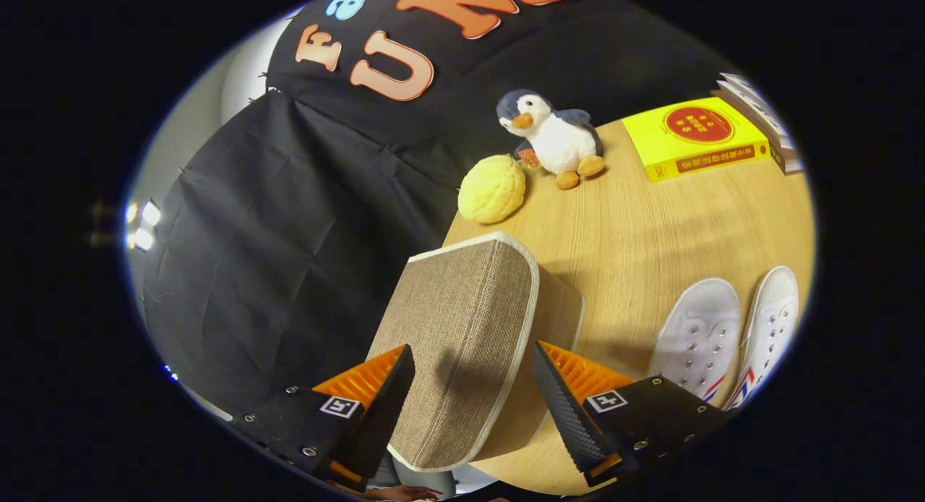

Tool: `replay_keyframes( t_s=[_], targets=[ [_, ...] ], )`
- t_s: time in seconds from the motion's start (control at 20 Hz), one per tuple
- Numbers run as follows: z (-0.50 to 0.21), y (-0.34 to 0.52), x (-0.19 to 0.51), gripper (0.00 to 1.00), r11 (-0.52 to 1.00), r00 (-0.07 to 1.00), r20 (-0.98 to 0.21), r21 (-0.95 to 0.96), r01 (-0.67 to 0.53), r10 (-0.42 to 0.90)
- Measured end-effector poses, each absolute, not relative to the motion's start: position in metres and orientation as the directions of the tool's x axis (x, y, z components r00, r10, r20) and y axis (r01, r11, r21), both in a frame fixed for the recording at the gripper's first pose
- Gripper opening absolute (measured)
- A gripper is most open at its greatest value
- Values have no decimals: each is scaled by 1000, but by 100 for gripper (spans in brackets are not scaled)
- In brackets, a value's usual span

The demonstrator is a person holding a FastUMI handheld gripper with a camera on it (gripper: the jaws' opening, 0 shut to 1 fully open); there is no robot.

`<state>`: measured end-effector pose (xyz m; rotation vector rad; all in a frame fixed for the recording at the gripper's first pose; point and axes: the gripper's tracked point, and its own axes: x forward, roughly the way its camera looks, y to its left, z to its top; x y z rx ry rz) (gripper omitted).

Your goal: Open the storage box then place both shoes into the box .Put the left shoe in first, then the right shoe, with the right side of both shoes facing outward in a uniform manner.

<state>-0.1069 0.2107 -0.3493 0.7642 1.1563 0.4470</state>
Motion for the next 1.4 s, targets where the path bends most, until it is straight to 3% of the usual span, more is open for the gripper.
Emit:
replay_keyframes(
  t_s=[0.45, 0.75, 1.0, 1.25, 1.4],
  targets=[
    [-365, 232, -118, 94, 504, 286, -560, 827, 249, 777],
    [-345, 214, -109, 70, 443, 334, -523, 849, 287, 784],
    [-311, 213, -90, 48, 329, 413, -424, 901, 281, 806],
    [-350, 226, -112, 34, 437, 311, -543, 829, 350, 780],
    [-342, 232, -111, 25, 377, 319, -514, 834, 403, 796]
  ],
)
